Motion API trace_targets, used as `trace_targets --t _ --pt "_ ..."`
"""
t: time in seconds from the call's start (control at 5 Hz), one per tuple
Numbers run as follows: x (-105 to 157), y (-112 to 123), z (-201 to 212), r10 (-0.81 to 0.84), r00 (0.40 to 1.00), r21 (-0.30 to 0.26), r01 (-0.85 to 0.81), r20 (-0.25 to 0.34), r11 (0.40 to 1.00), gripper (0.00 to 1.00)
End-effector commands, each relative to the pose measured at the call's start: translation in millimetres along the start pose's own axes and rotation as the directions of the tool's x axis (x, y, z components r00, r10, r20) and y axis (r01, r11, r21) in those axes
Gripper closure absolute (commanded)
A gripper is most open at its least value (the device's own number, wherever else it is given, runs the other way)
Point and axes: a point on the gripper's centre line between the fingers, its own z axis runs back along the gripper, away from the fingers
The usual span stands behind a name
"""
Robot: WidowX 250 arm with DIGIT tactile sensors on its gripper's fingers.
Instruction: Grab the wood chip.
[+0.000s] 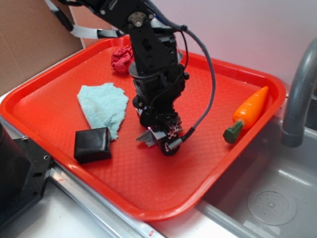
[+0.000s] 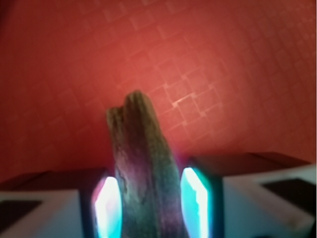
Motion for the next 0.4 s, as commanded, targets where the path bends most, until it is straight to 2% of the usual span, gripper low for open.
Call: trace_targets --t 0.0,0.2 --pt "-5.8 28.1 47.4 0.146 0.989 0.082 -0.147 0.021 0.986 1.0" --pt "-3.2 43.3 69.4 0.203 0.978 0.08 -0.206 0.046 0.975 1.0"
